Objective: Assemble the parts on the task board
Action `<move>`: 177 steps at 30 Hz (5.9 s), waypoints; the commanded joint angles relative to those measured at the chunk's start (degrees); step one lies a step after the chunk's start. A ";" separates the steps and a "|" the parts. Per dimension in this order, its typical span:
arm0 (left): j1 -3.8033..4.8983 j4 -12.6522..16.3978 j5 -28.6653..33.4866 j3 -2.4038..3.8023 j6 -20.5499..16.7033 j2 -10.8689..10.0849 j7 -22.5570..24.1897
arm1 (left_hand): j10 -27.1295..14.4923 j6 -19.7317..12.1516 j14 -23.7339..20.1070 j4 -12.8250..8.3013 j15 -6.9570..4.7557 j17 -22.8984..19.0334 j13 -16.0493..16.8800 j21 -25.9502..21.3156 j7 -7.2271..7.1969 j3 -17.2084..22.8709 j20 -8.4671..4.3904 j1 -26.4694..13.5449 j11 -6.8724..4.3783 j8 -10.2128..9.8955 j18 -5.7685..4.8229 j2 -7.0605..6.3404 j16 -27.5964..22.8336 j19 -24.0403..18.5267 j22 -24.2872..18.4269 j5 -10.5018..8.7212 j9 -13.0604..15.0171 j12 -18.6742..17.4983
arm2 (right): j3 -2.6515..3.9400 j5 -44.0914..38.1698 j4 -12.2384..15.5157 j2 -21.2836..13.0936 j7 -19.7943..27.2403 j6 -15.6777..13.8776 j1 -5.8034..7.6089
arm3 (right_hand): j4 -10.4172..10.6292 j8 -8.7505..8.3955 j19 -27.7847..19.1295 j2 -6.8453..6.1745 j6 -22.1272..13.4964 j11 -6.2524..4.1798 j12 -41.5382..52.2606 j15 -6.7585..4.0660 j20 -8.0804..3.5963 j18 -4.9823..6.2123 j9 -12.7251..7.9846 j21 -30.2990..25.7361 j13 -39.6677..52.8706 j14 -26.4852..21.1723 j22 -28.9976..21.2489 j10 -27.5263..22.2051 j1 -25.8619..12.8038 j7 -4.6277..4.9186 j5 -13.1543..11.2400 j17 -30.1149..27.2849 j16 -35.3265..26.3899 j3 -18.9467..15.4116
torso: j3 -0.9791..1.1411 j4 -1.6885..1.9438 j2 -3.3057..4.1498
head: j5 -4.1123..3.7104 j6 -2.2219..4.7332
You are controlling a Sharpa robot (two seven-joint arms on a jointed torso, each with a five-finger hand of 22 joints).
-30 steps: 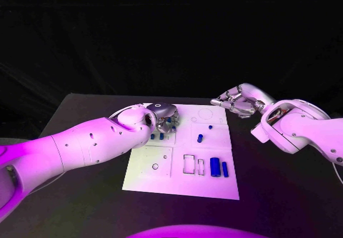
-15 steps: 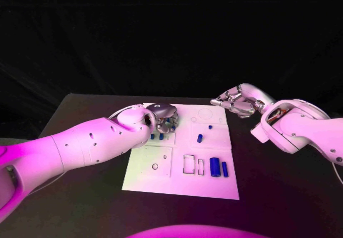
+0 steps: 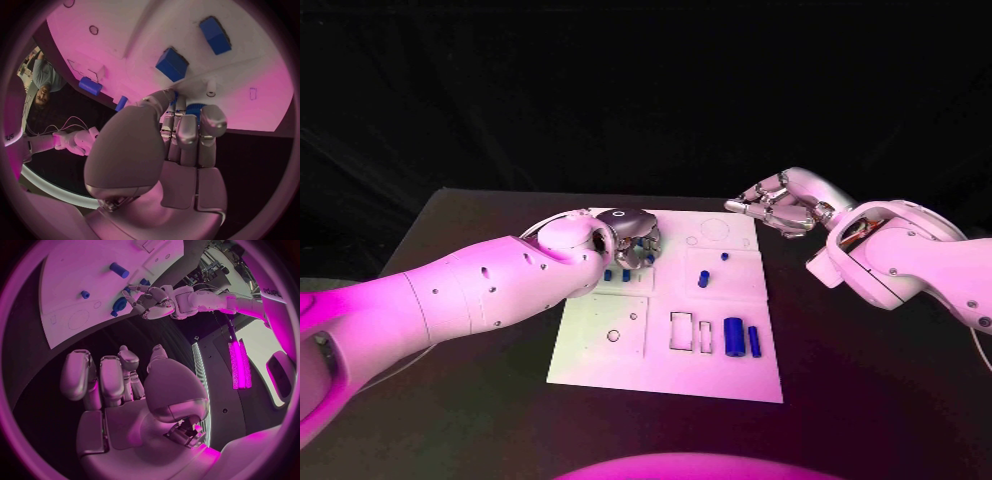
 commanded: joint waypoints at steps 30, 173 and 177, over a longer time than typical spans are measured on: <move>0.50 7.33 5.69 2.66 -0.70 -8.71 -0.81 | 1.76 1.20 0.84 -1.27 0.24 0.01 0.22 1.49 0.11 1.10 0.05 -3.24 -0.01 -1.16 -1.37 -1.30 1.21 0.71 1.66 -0.41 -0.31 -2.63 | 0.01 -0.04 -0.05 -0.30 0.53 -0.44 -0.02 | -0.06 0.39 -0.37 0.28 0.11 -0.05 -0.01 -0.47 0.01 0.80 0.06 -0.29 0.06 0.63 2.75 -0.09 0.46 -0.27 0.41 -0.09 -0.39 -0.27 | -0.02 0.07 0.00 | -0.06 0.34; 1.90 14.12 90.61 2.38 -10.46 -22.00 23.77 | 1.27 -1.58 -9.16 -2.59 1.44 -27.93 2.07 -17.61 1.95 -1.54 1.10 -10.45 1.39 -2.03 2.83 -1.09 -15.12 -11.62 -19.11 -0.73 -2.93 -6.15 | -0.55 -43.57 -6.77 8.36 -14.25 12.71 -3.04 | -10.12 -4.63 3.16 -8.67 6.19 1.63 -54.14 0.63 0.71 -0.33 -1.70 3.71 -51.39 2.14 6.56 -8.17 22.79 0.19 -2.93 1.60 0.15 20.28 | -0.34 0.36 0.11 | -5.19 1.51; 1.90 15.07 92.37 2.36 -10.20 -22.28 25.25 | 1.22 -1.63 -9.08 -2.66 1.40 -28.13 2.09 -18.12 1.91 -2.34 1.05 -10.43 1.37 -1.98 2.84 -0.73 -15.23 -11.39 -19.55 -0.67 -2.94 -6.05 | -0.57 -43.85 -6.94 8.93 -14.02 13.41 -3.44 | -9.61 -5.01 3.25 -9.59 6.52 1.67 -54.37 0.68 0.79 -0.37 -1.67 3.97 -52.26 2.12 6.83 -7.90 22.32 0.23 -2.73 1.82 0.47 21.91 | -0.33 0.33 0.15 | -5.03 1.39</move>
